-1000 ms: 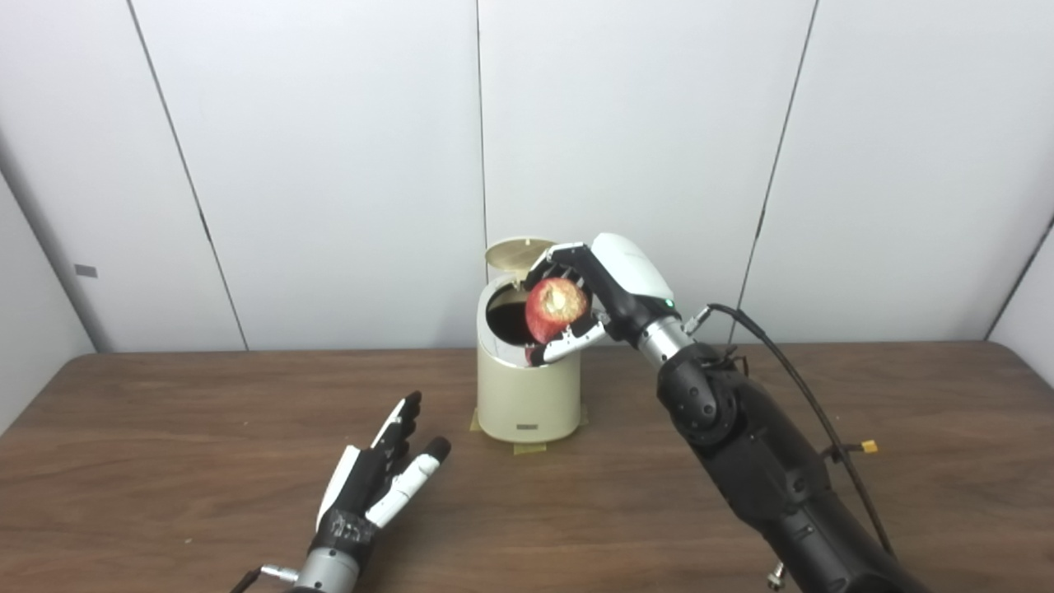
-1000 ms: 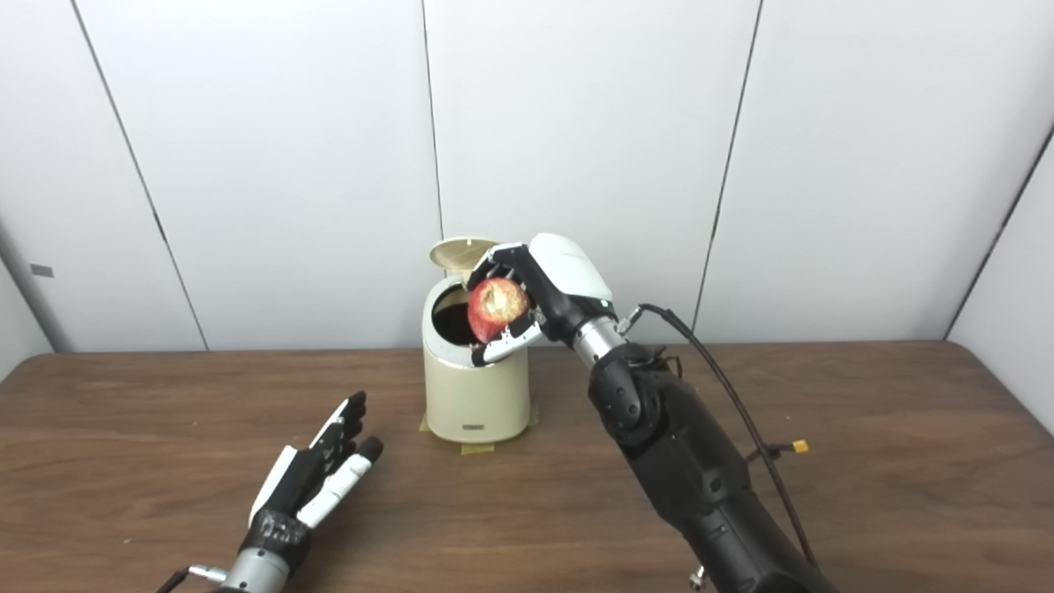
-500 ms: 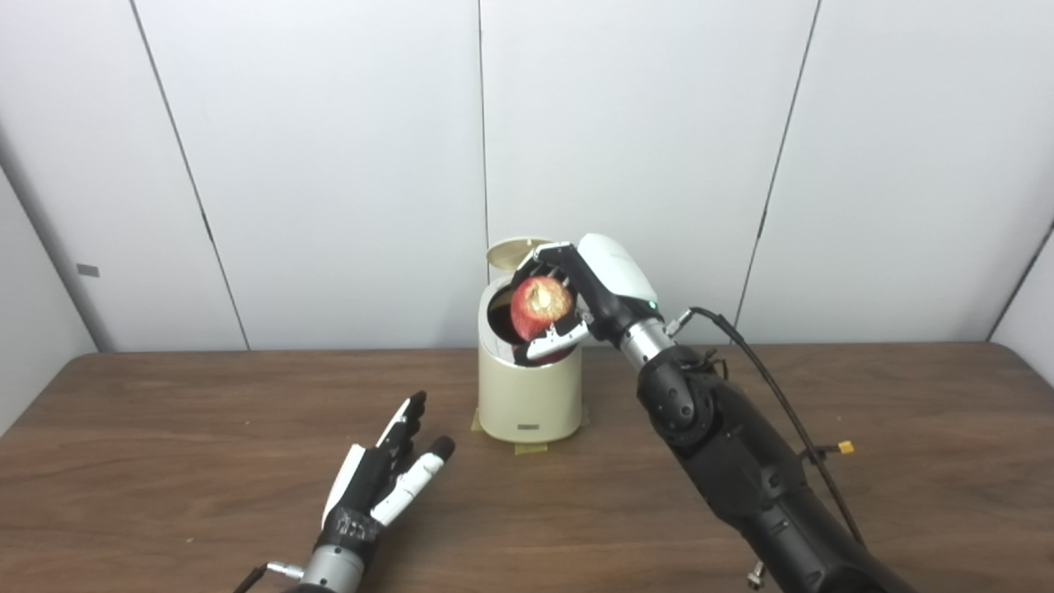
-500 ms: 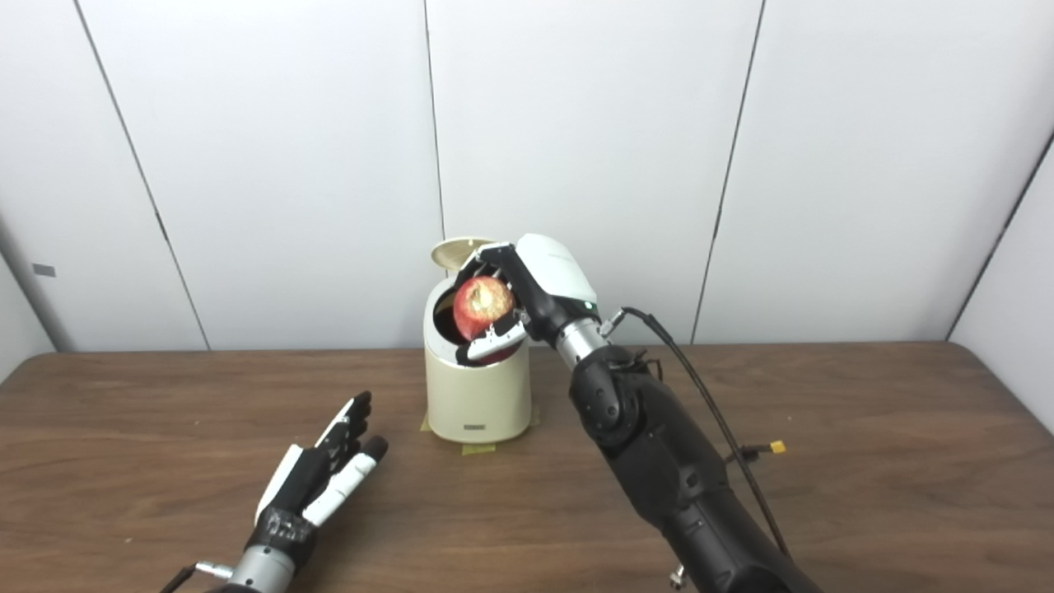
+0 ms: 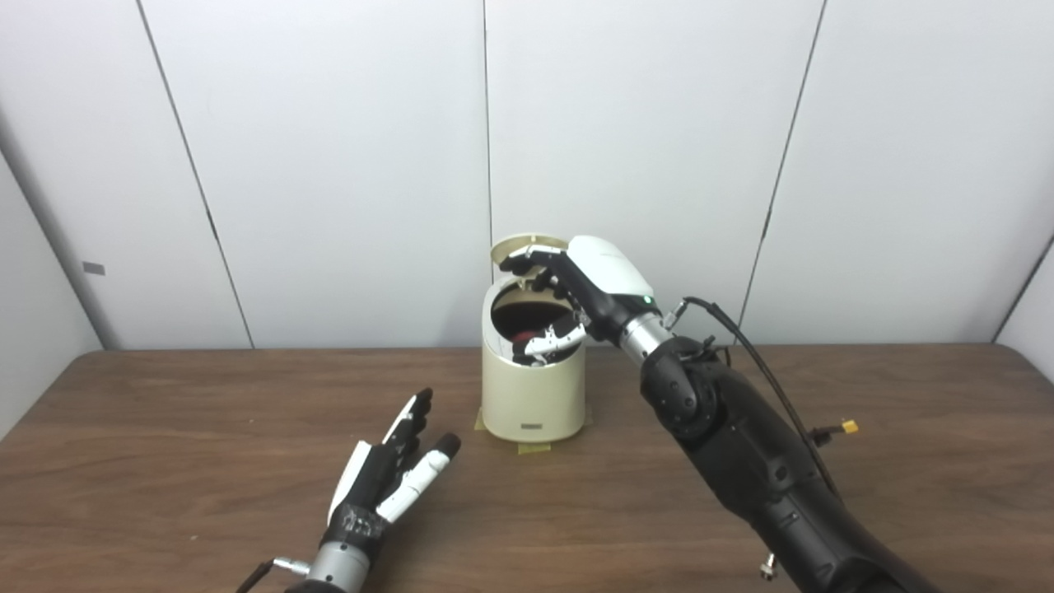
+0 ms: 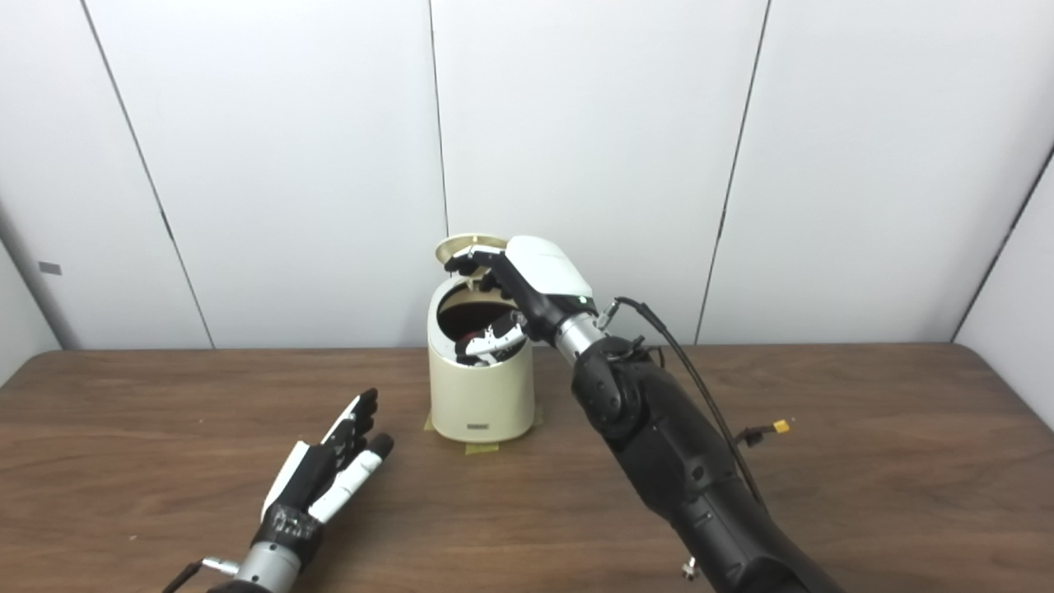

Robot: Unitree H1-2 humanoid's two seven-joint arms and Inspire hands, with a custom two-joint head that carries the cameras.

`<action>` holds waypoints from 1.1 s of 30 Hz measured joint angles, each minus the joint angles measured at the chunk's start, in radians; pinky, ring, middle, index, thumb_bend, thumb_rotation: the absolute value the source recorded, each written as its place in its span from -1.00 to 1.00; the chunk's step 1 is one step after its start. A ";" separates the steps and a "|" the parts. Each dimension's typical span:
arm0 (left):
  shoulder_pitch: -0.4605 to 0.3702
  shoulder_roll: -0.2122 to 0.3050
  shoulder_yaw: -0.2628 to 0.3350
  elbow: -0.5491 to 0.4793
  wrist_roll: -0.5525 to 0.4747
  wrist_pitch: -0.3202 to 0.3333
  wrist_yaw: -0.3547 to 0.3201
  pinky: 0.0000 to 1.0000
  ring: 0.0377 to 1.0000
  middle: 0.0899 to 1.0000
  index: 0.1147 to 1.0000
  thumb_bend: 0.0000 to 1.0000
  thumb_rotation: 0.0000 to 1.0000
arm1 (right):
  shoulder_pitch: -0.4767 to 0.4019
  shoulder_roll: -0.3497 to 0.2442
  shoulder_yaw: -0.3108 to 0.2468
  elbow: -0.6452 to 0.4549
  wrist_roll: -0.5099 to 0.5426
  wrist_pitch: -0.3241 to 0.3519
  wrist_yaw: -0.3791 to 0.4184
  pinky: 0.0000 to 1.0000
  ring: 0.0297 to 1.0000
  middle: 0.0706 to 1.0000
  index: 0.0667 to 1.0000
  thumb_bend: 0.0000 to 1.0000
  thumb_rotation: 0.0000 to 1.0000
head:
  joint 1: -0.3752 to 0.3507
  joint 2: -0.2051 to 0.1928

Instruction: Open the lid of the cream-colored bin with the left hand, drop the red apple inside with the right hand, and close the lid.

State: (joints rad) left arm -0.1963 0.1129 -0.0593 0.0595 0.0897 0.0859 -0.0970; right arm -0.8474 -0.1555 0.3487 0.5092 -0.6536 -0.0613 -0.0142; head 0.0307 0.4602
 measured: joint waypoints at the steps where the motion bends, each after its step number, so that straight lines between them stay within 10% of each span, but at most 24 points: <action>1: 0.000 0.000 0.000 0.000 0.000 0.000 0.000 1.00 1.00 1.00 1.00 0.72 0.49 | 0.000 -0.001 0.001 -0.003 0.000 0.000 0.006 0.14 0.40 0.53 0.50 0.84 -0.64 | 0.000 0.000; 19: 0.000 0.003 -0.001 -0.001 -0.002 0.000 -0.003 1.00 1.00 1.00 1.00 0.72 0.52 | 0.077 -0.006 -0.022 -0.073 0.014 -0.069 -0.045 -0.20 0.00 0.20 0.24 0.50 -0.82 | 0.003 0.002; 26: 0.000 0.006 0.001 -0.001 -0.004 -0.004 -0.015 1.00 1.00 1.00 1.00 0.74 0.49 | 0.185 -0.005 -0.174 -0.197 0.152 -0.162 -0.124 -0.32 -0.09 0.20 0.20 0.59 -0.84 | 0.005 0.003; 33: 0.000 0.005 0.004 -0.001 -0.007 -0.005 -0.016 0.98 1.00 1.00 1.00 0.73 0.49 | 0.357 -0.007 -0.266 -0.255 0.308 -0.294 -0.153 0.00 0.26 0.47 0.45 0.58 -0.59 | 0.002 0.005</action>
State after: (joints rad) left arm -0.1960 0.1179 -0.0549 0.0584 0.0828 0.0813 -0.1129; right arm -0.4901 -0.1625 0.0830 0.2537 -0.3454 -0.3552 -0.1671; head 0.0322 0.4648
